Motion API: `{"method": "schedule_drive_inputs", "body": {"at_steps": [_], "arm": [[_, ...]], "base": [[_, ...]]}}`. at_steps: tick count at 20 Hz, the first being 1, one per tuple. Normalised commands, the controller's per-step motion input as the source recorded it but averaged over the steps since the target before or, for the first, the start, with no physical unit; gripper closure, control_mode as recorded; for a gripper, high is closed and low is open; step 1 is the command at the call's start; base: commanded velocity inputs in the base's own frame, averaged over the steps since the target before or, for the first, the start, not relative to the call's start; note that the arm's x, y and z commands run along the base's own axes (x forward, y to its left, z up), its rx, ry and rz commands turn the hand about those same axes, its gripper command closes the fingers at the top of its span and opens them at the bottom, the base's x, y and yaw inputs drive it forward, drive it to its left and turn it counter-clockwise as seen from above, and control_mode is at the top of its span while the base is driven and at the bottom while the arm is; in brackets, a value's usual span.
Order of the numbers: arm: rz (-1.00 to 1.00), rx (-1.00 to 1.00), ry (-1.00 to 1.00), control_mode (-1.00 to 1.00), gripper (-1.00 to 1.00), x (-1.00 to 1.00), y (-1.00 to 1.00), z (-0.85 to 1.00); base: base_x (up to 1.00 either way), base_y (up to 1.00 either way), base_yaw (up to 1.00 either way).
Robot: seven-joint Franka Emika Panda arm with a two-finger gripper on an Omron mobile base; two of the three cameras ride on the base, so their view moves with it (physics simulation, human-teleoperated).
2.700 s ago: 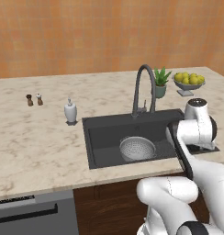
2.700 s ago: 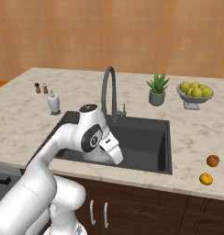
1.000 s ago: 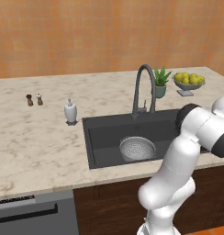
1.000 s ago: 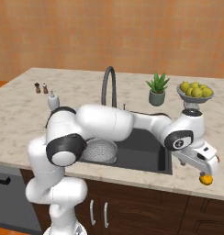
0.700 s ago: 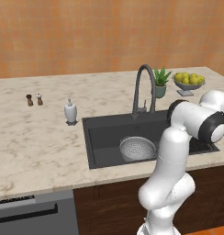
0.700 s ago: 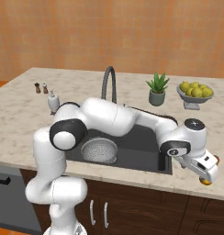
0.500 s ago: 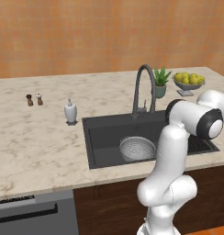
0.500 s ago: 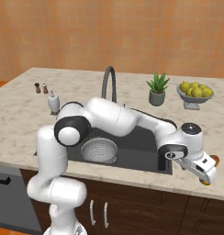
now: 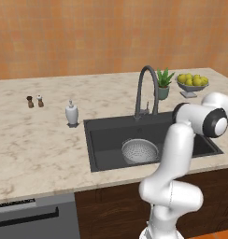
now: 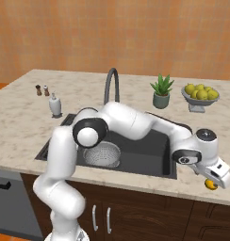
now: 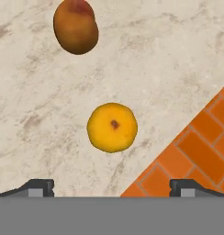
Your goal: Put the colander in the sink, put the peach, tangerine in the colander, and turn on the sink faucet and pour water over the colander.
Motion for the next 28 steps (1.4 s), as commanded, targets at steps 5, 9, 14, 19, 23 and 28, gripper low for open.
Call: {"method": "schedule_drive_inputs", "body": {"at_steps": [5,9,14,19,23,28], "arm": [[0.00,0.07,0.05,-1.00,-1.00,0.03,-0.11,-0.15],[0.00,0.03,0.03,-1.00,-1.00,0.12,-0.07,-0.15],[0.00,0.03,0.07,-1.00,-1.00,0.39,-0.07,-0.08],[0.00,0.04,0.08,-1.00,-1.00,0.22,0.00,-0.25],[0.00,0.05,0.05,-1.00,-1.00,0.14,-0.02,-0.16],[0.00,0.01,0.00,-1.00,-1.00,-0.21,0.00,-0.08]], "base": [[0.00,0.00,0.00],[0.00,0.00,0.00],[0.00,0.00,0.00],[0.00,0.00,0.00],[0.00,0.00,0.00],[0.00,0.00,0.00]]}}
